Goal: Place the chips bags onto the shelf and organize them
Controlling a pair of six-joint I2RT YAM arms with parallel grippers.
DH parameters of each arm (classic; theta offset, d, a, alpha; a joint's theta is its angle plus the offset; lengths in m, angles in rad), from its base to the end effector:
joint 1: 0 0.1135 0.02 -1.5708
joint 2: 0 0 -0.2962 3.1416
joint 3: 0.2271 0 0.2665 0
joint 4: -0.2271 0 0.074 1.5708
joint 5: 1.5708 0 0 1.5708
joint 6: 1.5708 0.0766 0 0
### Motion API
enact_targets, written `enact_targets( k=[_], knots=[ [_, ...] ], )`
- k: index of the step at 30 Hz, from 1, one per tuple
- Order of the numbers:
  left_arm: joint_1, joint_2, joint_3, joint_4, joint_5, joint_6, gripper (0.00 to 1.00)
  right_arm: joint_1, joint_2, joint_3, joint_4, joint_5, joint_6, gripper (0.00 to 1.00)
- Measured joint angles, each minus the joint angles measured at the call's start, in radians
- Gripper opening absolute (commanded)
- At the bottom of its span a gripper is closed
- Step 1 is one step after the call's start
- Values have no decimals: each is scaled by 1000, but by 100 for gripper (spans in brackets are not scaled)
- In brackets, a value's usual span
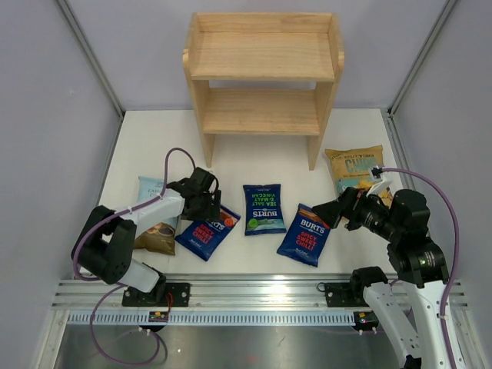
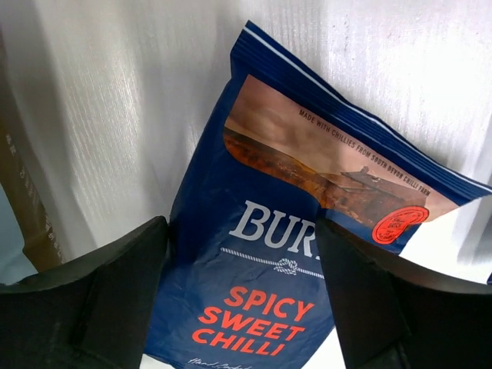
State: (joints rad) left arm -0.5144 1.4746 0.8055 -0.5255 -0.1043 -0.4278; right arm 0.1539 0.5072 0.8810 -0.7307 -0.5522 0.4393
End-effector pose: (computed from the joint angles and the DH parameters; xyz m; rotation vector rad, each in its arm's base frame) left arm 0.2543 -0.1346 0.1547 0.0920 2.7563 -0.1100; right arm 0.1039 0.0568 0.3594 -0.1022 1.9805 0.9222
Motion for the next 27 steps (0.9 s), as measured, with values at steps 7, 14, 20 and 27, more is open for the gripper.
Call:
enact_targets(
  k=[7,14,20,27],
  knots=[
    [0,-1,0,5,-1,-1,35,0,-3,-1,0,0,-2,99],
    [0,-60,-25,29,-2,-21,4,0,-3,-24,5,-2,0,99],
    [0,-200,-79,93,-2,-50,0,0,5,-71,63,-33,31,98],
    [1,-413,-129,243,105,-121,0,47,180,-227,431,-214,216,95]
  ],
)
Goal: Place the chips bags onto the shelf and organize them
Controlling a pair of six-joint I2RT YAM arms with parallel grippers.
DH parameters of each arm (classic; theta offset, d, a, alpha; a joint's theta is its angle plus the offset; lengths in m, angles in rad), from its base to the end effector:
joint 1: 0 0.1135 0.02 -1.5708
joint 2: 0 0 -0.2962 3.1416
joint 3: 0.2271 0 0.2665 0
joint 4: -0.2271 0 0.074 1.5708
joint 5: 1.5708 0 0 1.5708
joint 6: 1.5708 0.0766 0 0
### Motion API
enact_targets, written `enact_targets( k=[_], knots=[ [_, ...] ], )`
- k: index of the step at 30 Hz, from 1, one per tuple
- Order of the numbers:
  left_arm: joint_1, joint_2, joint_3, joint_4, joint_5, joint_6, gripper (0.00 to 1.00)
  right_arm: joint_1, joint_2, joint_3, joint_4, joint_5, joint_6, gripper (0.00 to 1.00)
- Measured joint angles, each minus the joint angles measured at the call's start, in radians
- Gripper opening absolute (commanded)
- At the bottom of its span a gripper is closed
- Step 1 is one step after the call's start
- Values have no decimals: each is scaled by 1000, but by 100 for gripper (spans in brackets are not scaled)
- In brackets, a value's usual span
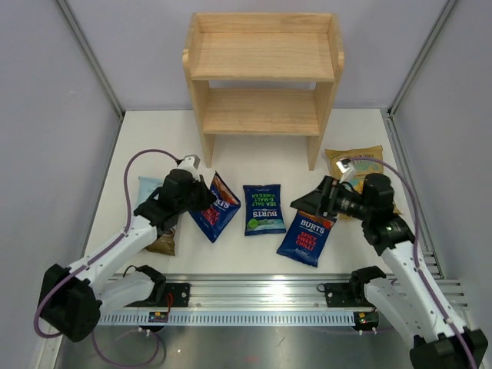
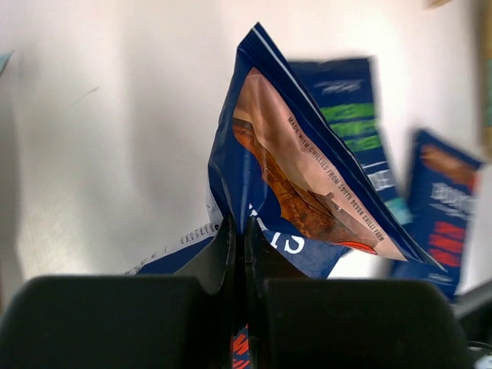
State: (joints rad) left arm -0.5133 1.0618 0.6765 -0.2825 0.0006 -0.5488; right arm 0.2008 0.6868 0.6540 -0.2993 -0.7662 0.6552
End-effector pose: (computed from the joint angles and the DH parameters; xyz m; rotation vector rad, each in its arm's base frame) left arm 0.2239 -0.1263 0.2369 -0.0405 2.3016 -0.5659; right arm 0.1605 0.0869 0.3106 -0.1063 2.0195 1.2878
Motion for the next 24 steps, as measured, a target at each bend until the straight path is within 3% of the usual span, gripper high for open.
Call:
enact_targets(
  k=[7,11,17,24],
  knots=[
    [0,-177,-74,191,90,-199,0,380,223,-11,277,154,39,94],
    [0,-277,-137,308,103,-360,0,518,309,-11,408,312,29,94],
    [-2,-348,-198,470,96,-582,0,644,449,21,520,489,-21,94],
    [-21,-381,-208,499,20,-694,0,678,519,87,614,513,-67,93]
  ],
)
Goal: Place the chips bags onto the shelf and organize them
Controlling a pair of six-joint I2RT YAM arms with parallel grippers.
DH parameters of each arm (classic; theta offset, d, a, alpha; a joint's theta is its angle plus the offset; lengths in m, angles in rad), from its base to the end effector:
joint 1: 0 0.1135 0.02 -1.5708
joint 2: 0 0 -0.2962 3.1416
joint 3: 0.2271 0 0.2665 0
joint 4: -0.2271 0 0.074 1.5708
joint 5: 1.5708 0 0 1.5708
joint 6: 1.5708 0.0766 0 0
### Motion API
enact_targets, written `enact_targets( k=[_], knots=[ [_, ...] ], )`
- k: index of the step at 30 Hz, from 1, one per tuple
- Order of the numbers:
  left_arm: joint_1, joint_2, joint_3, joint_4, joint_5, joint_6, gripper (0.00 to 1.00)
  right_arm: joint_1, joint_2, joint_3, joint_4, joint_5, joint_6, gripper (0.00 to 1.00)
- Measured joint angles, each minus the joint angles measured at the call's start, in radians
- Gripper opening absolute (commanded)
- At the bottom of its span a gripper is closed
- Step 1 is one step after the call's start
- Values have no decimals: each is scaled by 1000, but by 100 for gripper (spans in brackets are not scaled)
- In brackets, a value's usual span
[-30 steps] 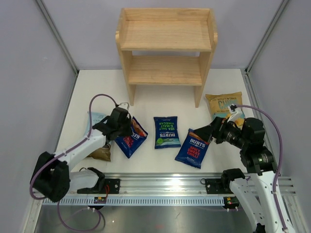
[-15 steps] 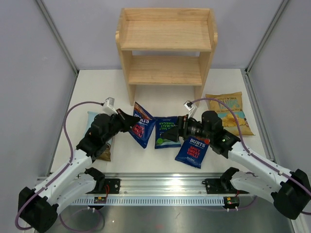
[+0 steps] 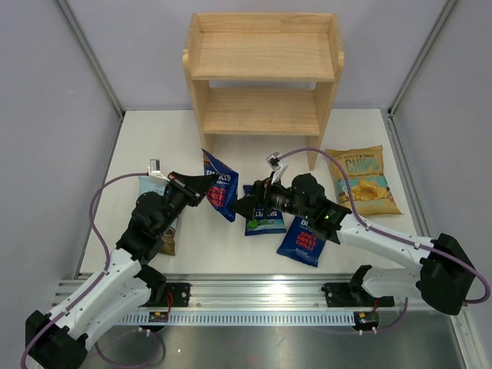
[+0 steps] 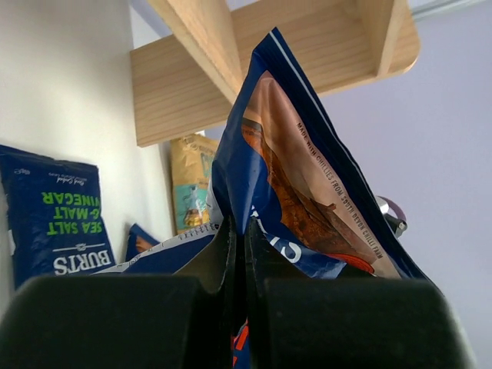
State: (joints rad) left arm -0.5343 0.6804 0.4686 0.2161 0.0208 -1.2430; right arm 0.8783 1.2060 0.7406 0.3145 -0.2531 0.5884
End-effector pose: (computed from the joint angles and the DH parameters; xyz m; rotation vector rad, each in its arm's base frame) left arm 0.1772 -0.1067 0.3046 -0.5906 1.6491 -1.3770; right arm 0.1894 0.2584 0.3050 -0.4772 1.8393 1.2652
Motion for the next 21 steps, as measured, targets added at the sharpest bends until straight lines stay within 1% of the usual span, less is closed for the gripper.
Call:
enact_targets(
  k=[8,12,18,21],
  knots=[
    [-18,-16,0,-6,-55,-30,0,1,45,38,78,-44,-14,92],
    [-23,-19,1,-53,-87,-10,0,1,29,38,87,-58,-23,94],
    [-23,-27,1,-96,-132,16,0,1,-42,30,79,-21,-31,96],
    [-26,-27,1,-93,-135,14,0,1,-35,43,48,9,-32,97]
  ],
)
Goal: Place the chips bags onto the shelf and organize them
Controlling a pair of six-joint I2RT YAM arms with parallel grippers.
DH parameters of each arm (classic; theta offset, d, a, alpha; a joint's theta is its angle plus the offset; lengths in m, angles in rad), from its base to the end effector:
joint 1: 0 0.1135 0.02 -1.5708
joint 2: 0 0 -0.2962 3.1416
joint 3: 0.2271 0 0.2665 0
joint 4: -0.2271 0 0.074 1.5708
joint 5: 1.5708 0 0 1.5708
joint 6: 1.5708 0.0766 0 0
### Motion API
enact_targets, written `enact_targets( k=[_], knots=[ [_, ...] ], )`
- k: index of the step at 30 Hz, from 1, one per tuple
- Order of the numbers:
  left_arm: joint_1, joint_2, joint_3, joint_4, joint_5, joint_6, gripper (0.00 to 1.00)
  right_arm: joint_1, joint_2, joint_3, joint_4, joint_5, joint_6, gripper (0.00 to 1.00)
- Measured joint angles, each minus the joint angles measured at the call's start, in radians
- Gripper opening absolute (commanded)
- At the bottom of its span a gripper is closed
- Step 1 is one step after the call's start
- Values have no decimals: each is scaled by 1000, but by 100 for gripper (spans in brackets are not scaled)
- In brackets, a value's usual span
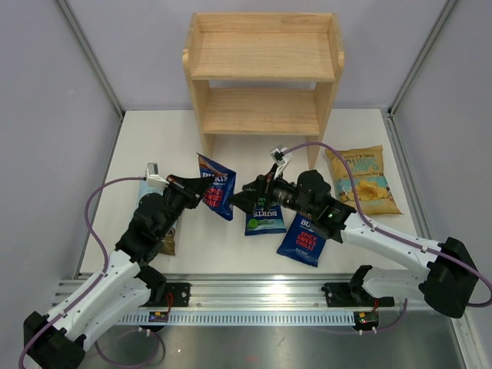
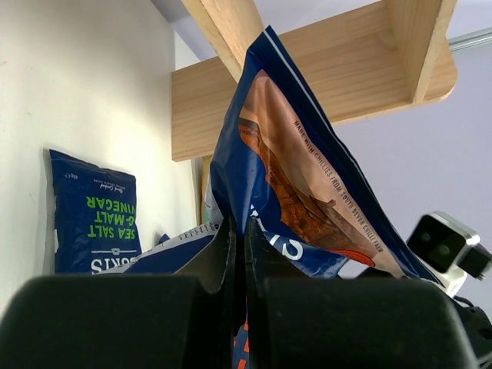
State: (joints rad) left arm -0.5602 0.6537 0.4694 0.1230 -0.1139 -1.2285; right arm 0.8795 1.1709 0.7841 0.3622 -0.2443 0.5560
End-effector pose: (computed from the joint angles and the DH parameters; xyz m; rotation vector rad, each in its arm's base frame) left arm 0.1749 -0.0994 0.2958 -0.6776 1.6593 -1.2487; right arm 0.1872 0.2553 0.3403 -0.4873 1.6885 1.2811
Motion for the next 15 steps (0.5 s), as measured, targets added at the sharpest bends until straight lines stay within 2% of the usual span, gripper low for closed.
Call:
enact_targets(
  k=[8,11,15],
  knots=[
    [-29,0,3,-5,-13,3,0,0,140,69,-39,-16,4,95],
    [-53,0,28,-33,-42,22,0,1,180,89,-26,-50,10,84],
    [-71,-4,63,-63,-71,53,0,2,201,90,16,-82,18,60]
  ],
)
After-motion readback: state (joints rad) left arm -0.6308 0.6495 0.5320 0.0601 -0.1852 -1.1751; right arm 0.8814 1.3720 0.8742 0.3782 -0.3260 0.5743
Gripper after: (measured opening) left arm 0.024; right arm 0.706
